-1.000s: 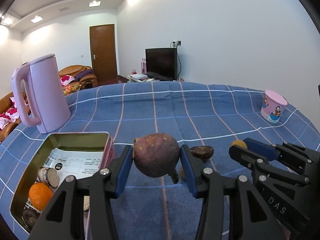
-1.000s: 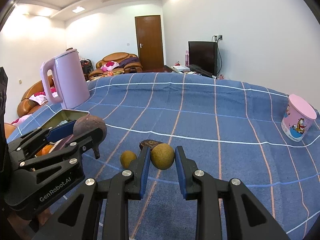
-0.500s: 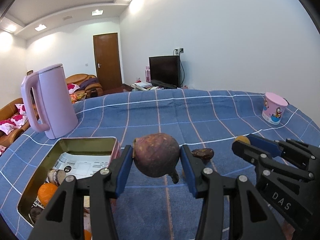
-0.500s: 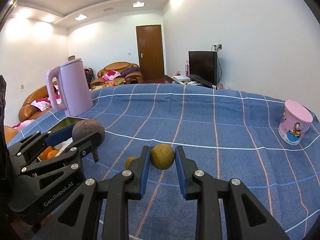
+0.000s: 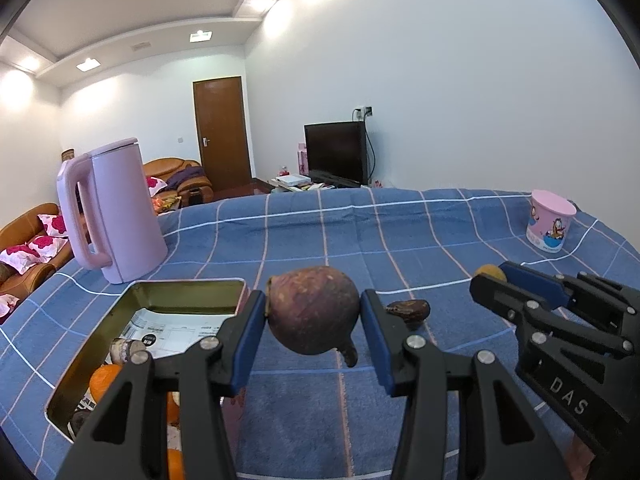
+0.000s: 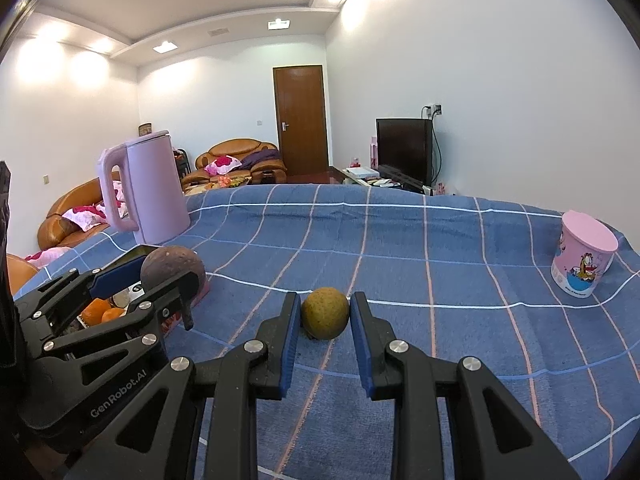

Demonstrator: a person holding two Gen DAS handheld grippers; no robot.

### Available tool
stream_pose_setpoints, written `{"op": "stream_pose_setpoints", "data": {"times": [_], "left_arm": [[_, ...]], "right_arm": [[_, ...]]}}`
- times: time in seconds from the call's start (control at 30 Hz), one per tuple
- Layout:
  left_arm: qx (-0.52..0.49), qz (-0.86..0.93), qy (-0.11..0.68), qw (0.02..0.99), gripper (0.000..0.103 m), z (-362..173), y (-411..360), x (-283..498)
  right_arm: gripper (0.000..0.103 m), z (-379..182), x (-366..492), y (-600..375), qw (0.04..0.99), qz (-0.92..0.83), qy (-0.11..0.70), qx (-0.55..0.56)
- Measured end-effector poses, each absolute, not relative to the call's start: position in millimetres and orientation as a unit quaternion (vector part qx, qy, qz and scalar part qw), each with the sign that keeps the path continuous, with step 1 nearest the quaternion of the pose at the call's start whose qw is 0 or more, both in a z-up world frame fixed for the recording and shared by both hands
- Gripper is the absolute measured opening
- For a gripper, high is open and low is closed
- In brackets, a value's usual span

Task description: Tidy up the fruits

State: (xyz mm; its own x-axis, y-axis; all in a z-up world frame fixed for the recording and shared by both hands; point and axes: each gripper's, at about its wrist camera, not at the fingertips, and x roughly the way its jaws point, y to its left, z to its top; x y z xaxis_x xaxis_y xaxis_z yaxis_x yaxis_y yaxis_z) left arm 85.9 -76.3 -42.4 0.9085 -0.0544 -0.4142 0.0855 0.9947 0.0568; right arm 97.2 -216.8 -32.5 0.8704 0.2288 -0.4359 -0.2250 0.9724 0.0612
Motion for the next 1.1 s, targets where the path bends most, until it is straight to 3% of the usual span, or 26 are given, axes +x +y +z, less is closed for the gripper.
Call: {"op": "stream_pose_setpoints", "data": {"times": [1.1], "left_arm": [[0.022,-0.02,0.196,0.98,0.05,-39.5,-50.6,64.0]], "right_arm": [[0.027,-29.0,77.0,-192.8,0.97,0.137,0.2,-0.012]]}}
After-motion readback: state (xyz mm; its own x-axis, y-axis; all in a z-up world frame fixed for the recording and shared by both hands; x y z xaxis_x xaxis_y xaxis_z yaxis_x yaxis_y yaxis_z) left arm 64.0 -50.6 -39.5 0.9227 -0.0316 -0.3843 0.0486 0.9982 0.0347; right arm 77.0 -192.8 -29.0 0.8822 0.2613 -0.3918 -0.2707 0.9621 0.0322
